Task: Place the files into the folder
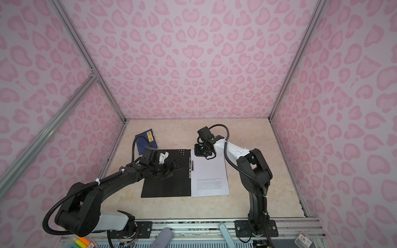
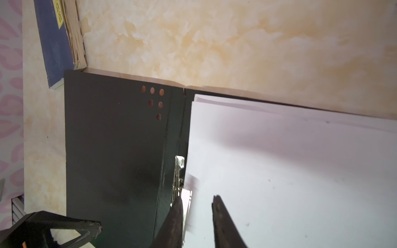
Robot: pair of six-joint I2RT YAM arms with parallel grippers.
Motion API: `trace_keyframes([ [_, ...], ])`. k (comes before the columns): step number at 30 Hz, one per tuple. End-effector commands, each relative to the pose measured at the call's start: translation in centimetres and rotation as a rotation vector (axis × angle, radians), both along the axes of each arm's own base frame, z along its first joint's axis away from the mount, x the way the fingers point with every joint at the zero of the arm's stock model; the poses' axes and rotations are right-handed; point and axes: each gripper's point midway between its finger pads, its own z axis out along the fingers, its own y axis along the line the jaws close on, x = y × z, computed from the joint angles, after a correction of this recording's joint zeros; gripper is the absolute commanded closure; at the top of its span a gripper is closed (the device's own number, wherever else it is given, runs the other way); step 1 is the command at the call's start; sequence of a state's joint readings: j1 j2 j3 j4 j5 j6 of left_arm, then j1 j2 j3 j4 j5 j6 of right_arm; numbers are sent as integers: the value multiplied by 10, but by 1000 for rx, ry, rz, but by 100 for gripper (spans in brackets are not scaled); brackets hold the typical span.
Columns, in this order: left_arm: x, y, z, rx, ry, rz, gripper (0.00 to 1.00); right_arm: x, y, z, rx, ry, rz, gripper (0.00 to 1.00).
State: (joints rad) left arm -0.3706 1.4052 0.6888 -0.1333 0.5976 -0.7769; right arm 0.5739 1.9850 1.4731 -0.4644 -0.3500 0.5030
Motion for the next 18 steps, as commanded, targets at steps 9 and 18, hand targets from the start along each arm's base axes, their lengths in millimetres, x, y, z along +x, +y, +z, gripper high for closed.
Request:
trace_keyframes([
  [9,-7,7,-38,13,89,-7,2,2,32,-28,60,82,74,84],
  [18,-11,11,-44,29,99,-5,2,5,32,-50,44,125,52,82],
])
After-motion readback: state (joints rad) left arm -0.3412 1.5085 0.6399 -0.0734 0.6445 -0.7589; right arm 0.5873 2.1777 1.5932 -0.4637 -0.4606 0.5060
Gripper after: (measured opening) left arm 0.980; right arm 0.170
